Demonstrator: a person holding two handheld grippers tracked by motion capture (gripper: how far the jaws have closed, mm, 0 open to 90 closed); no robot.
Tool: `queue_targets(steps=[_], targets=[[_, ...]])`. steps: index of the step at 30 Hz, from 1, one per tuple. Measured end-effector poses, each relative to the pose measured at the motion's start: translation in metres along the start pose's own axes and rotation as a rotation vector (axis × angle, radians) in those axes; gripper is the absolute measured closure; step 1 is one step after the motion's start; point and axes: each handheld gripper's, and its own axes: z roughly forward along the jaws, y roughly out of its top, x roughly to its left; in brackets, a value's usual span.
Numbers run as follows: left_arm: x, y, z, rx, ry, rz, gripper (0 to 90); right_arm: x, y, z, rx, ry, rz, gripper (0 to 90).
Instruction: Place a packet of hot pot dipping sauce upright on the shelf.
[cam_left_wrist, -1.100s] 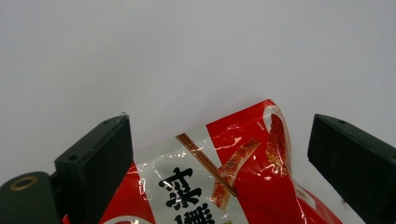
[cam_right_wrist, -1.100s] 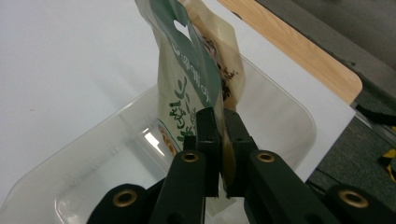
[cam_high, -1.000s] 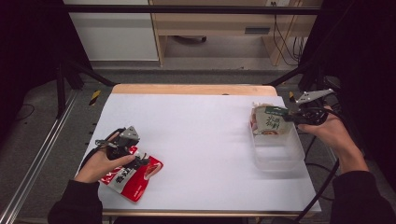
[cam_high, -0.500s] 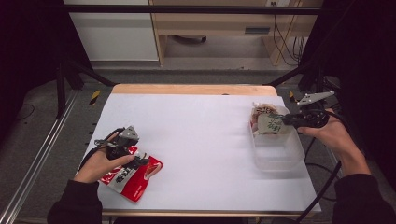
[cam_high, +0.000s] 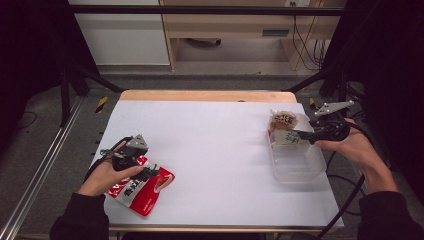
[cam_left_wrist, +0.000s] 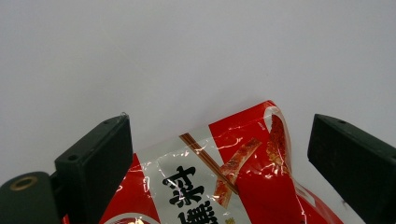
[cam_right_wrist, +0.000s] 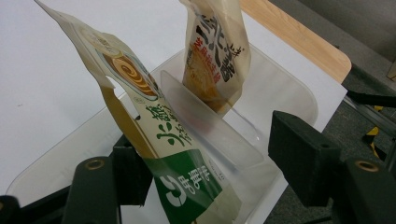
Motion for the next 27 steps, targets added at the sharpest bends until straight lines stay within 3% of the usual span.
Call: queue_targets(steps=[12, 23, 27], targets=[[-0.001, 0.001, -0.004, -0.013, 0.003, 0.002, 6.9, 0.010, -0.007, 0.000, 0.003, 0.005, -0.010, 25.4], [-0.001, 0.000, -0.003, -0.004, 0.008, 0.003, 6.8, 0.029, 0.011, -0.003, -0.024, -0.002, -0.027, 14.1], [0.000, 0.000, -0.004, -0.006, 0.012, 0.003, 6.9, 0.039, 0.020, -0.006, -0.052, -0.009, -0.056, 12.6]])
